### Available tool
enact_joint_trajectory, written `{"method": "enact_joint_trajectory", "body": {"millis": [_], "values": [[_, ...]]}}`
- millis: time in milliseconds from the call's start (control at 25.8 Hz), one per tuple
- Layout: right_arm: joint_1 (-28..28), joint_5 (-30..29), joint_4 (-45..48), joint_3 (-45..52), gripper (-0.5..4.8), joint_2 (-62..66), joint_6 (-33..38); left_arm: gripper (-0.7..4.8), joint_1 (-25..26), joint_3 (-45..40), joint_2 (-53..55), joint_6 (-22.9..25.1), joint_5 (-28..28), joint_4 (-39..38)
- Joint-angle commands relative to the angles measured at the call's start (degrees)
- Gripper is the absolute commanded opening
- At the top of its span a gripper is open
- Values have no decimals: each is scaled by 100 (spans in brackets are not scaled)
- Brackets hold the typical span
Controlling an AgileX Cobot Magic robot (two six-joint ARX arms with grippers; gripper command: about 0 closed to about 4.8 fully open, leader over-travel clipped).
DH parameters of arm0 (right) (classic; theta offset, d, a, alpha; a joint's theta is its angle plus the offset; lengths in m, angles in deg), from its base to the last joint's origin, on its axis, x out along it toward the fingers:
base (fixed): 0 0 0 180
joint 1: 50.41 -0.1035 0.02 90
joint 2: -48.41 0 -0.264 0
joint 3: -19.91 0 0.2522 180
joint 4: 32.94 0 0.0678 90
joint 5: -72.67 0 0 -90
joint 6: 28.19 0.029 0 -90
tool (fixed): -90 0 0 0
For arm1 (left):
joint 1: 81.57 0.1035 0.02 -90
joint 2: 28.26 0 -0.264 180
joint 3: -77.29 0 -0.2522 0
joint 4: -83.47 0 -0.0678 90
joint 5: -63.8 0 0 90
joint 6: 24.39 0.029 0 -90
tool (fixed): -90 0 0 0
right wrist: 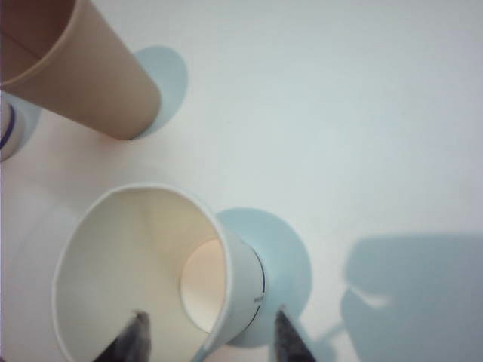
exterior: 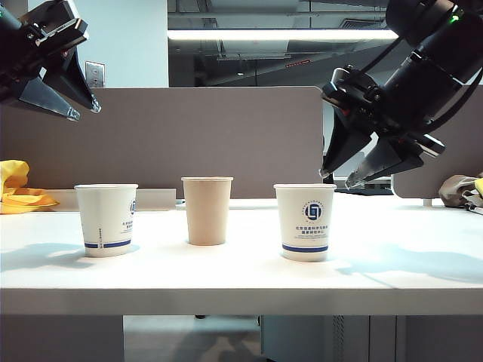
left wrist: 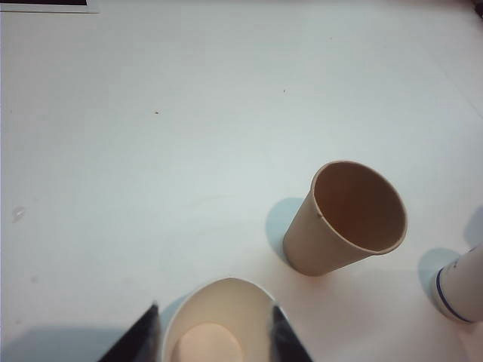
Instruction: Pick up all the paper cups on the table one by one and stack them together.
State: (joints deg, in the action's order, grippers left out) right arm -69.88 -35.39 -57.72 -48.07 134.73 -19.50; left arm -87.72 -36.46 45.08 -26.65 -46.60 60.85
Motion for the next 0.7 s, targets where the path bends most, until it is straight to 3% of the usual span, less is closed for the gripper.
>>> {"method": "enact_joint_trajectory", "body": {"millis": [39, 466, 505, 621, 699], "values": [[-2, 52, 76, -33, 198, -7, -42, 183, -35, 11, -22, -11, -39, 26], [-2, 31, -203, -28, 197, 164, -37, 183, -35, 11, -22, -13, -42, -68], [-2, 35, -208, -28, 190, 166, -39, 183, -35, 11, -22, -13, -44, -72], [-2, 4, -175, -28, 100, 173, -39, 183, -35, 11, -22, -13, -42, -144], [-2, -7, -61, -31, 93, 173, -37, 183, -35, 11, -22, -11, -39, -186]]}}
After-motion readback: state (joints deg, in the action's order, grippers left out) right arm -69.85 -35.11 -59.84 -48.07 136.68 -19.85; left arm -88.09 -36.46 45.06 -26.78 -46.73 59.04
